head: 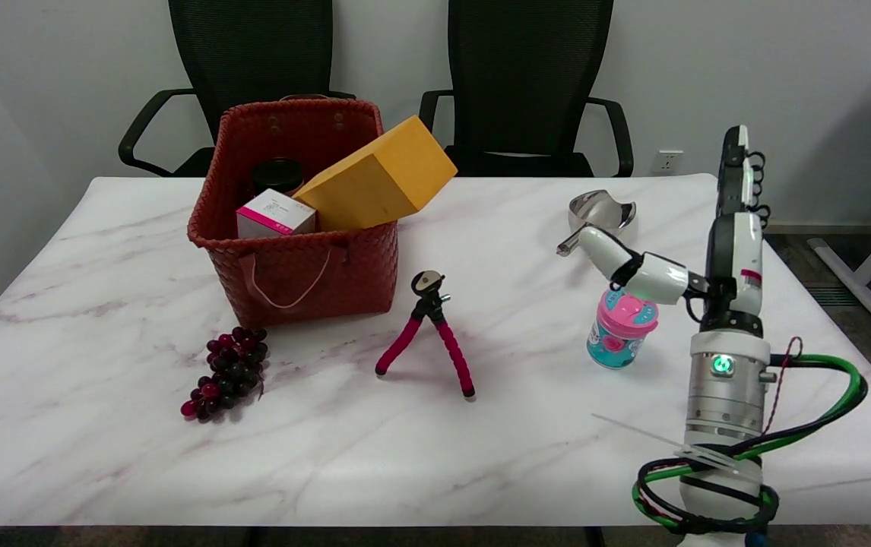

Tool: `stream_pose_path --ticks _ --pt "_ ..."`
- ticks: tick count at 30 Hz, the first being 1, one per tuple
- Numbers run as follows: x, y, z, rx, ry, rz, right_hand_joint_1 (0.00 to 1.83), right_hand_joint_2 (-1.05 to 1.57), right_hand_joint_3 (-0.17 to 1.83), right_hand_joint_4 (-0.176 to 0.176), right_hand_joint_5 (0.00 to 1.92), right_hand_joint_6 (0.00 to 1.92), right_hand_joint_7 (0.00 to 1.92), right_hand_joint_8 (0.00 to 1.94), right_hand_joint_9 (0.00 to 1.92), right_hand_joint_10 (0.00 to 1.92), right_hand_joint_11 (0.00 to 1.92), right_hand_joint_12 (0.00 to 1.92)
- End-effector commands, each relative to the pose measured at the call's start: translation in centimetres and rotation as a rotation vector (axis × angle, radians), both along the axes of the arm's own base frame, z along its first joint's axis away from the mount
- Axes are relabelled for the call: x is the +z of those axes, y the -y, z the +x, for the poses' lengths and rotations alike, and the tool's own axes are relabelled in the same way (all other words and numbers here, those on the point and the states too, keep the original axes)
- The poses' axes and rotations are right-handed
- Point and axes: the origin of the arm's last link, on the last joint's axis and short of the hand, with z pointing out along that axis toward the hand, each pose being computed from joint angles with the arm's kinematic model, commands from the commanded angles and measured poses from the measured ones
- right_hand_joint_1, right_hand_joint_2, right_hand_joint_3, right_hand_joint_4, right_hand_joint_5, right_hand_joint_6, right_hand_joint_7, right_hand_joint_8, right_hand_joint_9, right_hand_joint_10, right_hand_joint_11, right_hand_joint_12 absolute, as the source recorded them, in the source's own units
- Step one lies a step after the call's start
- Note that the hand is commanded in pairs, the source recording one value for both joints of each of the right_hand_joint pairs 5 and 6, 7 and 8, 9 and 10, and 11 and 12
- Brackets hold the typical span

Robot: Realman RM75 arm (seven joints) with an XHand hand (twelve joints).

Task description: Pick up the pink gum jar.

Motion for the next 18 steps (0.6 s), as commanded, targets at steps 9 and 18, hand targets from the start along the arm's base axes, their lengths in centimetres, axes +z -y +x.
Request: stream_pose_path --ticks 9,18 --pt "0.2 -0.9 -6.2 -0.092 0.261 -0.033 0.95 0.18 -0.17 0.0 0.0 0.0 0.0 0.0 0.0 0.0 0.0 0.0" --pt "1.1 -0.7 -7.4 -0.135 0.273 -0.071 1.06 0.1 -0.17 0.0 0.0 0.0 0.0 0.0 0.0 0.0 0.0 0.0"
